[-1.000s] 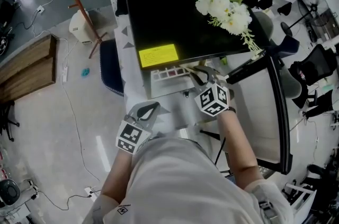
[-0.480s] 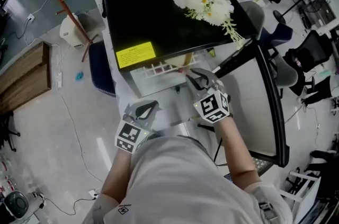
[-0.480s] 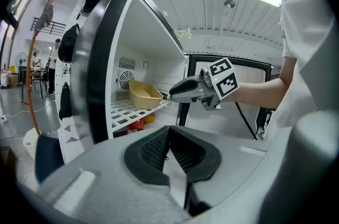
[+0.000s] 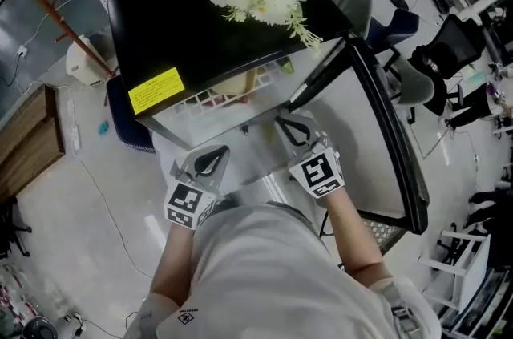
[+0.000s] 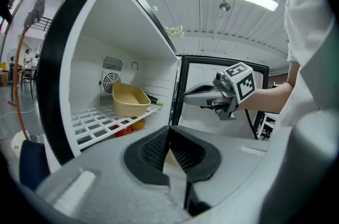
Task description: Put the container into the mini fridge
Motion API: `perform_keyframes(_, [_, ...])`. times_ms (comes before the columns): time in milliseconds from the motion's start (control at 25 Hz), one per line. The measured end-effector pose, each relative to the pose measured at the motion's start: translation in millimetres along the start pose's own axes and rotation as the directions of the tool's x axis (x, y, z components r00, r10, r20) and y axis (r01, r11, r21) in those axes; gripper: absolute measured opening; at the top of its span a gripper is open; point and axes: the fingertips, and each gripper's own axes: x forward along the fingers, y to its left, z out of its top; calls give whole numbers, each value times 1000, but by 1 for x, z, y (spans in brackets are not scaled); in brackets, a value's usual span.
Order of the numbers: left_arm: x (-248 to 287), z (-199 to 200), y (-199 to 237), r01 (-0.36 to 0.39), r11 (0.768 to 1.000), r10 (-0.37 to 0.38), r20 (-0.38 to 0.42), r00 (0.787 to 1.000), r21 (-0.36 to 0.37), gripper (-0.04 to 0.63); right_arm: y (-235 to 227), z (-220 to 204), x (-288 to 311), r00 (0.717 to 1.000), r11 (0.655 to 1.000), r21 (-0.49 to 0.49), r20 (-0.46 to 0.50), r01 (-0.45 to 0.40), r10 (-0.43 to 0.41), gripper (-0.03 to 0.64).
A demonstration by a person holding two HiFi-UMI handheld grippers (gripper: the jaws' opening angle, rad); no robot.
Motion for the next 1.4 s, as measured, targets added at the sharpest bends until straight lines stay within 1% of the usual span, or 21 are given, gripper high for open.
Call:
perform_keyframes(200, [11,9,-12,34,999,-34,20,999,-4,9,1,-4,-23,999,992,123,40,32,-37,3])
perform_keyframes(440, [28,16,-32,81,997,-81,40,996,-1,9,13,-19,-48,997,978,209,58,29,-42,3])
perform_keyframes(560, [33,18,-39,88,996,-88,43,995,1,9,17,-24,-58,996,965,260,75,26,-47,3])
perform_keyframes(720, [37,19,-48,94,996,-94,43,995,6,9,18,-28,-70,993,952,303,103,30,-64,3])
perform_keyframes(880, [38,21,-54,92,996,-92,44,995,14,9,17,-33,-81,990,948,316,119,39,-80,3])
perform_keyframes(1280, [36,22,-71,77,997,-78,49,996,20,9,24,-43,-93,990,951,308,127,21,-63,3])
perform_keyframes(1400, [35,21,-76,71,997,-72,49,996,18,9,26,-45,-94,990,957,289,129,17,-57,3])
